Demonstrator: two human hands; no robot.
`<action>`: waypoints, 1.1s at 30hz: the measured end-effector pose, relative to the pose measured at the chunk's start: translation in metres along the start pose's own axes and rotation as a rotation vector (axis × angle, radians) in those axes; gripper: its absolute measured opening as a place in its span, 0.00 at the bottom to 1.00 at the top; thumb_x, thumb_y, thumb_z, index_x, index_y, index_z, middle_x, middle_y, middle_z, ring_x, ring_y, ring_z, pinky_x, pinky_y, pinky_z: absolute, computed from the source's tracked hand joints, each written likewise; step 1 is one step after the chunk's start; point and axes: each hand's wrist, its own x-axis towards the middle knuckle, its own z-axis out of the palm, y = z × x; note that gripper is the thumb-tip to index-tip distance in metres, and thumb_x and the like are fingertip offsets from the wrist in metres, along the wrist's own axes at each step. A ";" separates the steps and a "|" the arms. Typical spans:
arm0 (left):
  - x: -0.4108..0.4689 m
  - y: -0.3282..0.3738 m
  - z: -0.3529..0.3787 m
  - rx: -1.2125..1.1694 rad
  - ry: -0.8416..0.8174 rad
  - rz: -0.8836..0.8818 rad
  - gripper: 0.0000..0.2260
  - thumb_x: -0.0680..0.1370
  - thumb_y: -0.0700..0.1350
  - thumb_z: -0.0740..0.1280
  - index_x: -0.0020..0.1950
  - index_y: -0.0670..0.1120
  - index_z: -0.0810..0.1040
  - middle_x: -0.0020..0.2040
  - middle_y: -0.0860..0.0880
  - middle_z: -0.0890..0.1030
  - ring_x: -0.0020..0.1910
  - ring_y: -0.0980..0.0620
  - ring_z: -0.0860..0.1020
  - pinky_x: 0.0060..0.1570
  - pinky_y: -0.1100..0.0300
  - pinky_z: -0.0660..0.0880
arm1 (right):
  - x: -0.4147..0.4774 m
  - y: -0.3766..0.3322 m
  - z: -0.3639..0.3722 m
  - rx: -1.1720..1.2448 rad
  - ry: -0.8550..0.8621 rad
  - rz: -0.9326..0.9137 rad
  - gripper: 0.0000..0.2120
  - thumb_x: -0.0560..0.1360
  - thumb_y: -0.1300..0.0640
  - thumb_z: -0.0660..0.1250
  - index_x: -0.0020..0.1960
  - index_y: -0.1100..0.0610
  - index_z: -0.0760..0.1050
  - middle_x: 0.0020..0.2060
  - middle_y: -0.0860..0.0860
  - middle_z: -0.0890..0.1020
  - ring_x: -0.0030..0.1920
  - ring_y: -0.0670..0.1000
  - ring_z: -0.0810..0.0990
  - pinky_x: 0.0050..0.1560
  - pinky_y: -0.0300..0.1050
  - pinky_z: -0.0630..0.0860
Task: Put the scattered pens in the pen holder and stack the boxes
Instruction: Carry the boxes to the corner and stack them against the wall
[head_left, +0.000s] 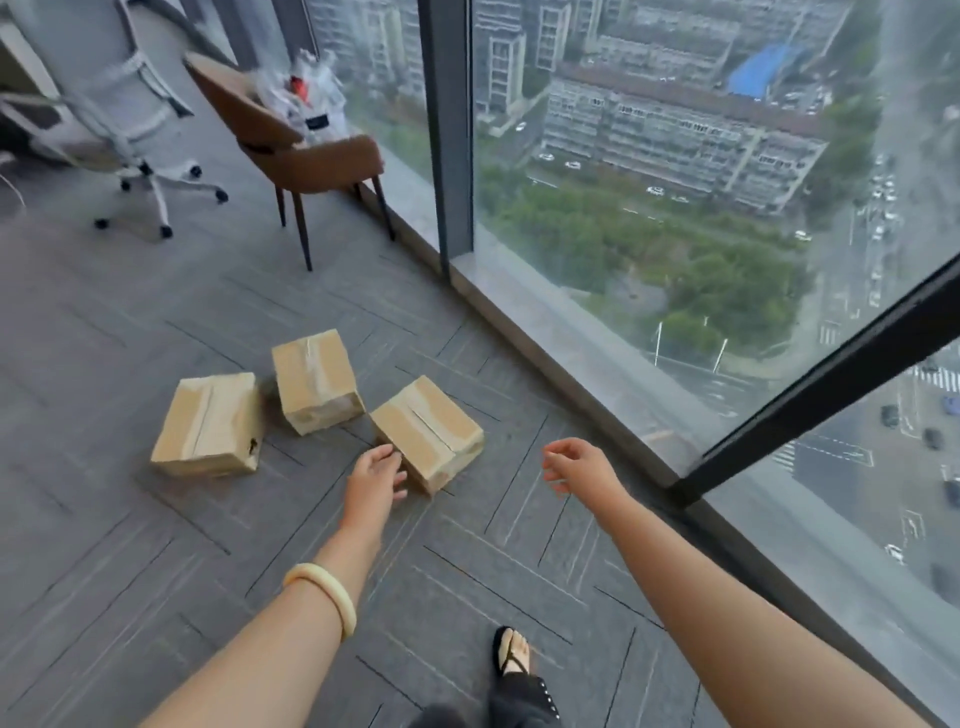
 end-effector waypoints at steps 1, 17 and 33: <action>0.015 0.009 0.004 -0.013 0.012 0.001 0.15 0.80 0.41 0.60 0.66 0.41 0.71 0.57 0.45 0.75 0.52 0.48 0.76 0.40 0.61 0.76 | 0.020 -0.011 0.004 -0.019 -0.011 -0.008 0.04 0.77 0.64 0.60 0.50 0.61 0.72 0.38 0.54 0.77 0.33 0.47 0.75 0.33 0.37 0.73; 0.322 -0.020 0.045 0.114 -0.030 -0.289 0.17 0.80 0.41 0.61 0.69 0.43 0.68 0.63 0.42 0.74 0.56 0.49 0.74 0.53 0.53 0.74 | 0.326 -0.026 0.102 -0.261 -0.063 0.187 0.05 0.76 0.62 0.60 0.46 0.54 0.73 0.40 0.50 0.78 0.35 0.46 0.76 0.41 0.41 0.75; 0.575 -0.286 0.112 0.029 0.159 -0.685 0.36 0.77 0.48 0.66 0.78 0.50 0.48 0.78 0.45 0.55 0.74 0.40 0.61 0.68 0.41 0.65 | 0.633 0.178 0.219 -0.671 -0.239 0.214 0.27 0.76 0.56 0.65 0.73 0.56 0.62 0.71 0.55 0.68 0.62 0.56 0.76 0.52 0.47 0.76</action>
